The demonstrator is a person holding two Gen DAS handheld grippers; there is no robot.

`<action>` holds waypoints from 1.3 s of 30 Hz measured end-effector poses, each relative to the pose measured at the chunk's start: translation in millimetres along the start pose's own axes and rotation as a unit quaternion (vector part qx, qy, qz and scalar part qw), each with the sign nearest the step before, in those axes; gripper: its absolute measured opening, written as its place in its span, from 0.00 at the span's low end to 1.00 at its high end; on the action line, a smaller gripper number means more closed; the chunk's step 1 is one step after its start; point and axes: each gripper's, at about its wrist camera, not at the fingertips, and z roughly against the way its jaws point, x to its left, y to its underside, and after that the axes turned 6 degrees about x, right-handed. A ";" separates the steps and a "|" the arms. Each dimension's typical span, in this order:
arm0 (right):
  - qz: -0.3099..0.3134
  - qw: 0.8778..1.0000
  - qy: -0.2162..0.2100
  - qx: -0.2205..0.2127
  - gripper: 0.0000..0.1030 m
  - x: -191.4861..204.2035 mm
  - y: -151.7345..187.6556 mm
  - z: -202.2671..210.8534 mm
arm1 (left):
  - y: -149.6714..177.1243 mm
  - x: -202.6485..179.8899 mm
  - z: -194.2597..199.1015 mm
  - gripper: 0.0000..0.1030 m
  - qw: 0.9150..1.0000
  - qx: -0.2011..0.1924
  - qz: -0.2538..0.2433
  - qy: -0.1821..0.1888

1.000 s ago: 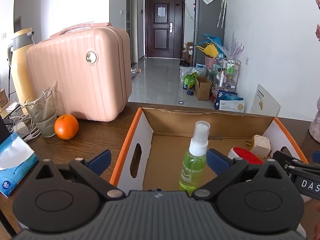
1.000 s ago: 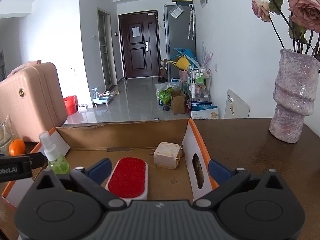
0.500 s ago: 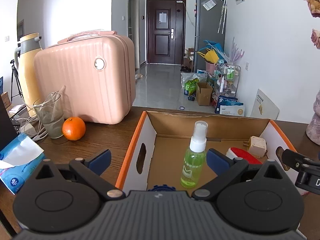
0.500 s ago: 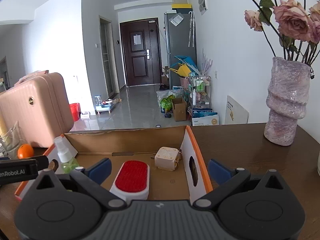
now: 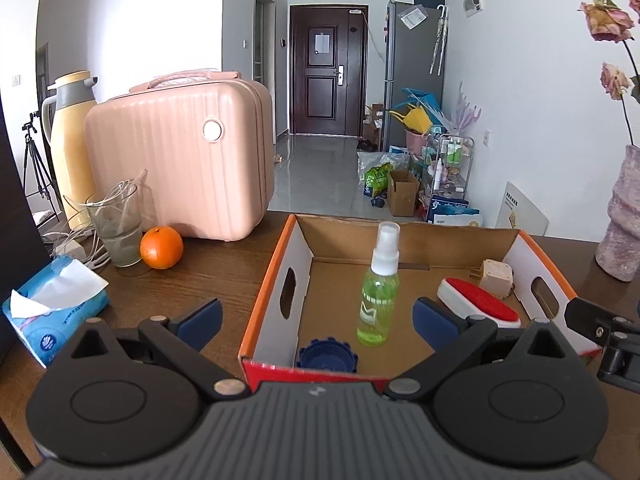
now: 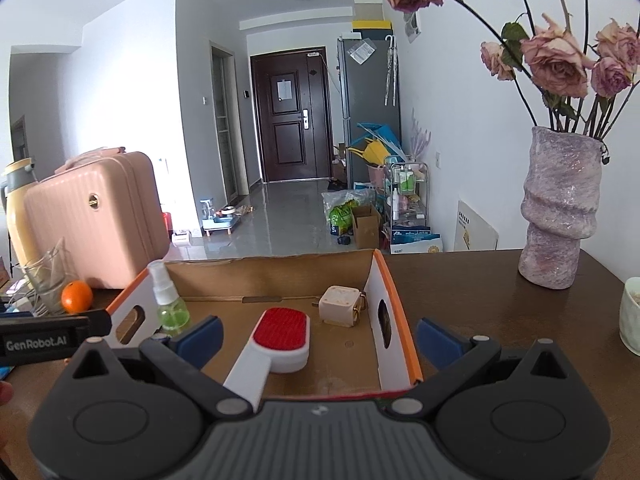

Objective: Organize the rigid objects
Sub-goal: 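Withdraw both grippers from the box back toward the table items, then grasp the purple cap with the left gripper while the right gripper approaches the grey tape roll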

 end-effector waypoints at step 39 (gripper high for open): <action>0.003 1.000 -0.016 0.006 1.00 -2.0 100.1 101.7 | 98.4 16.6 91.7 1.00 0.999 0.008 -0.035 0.018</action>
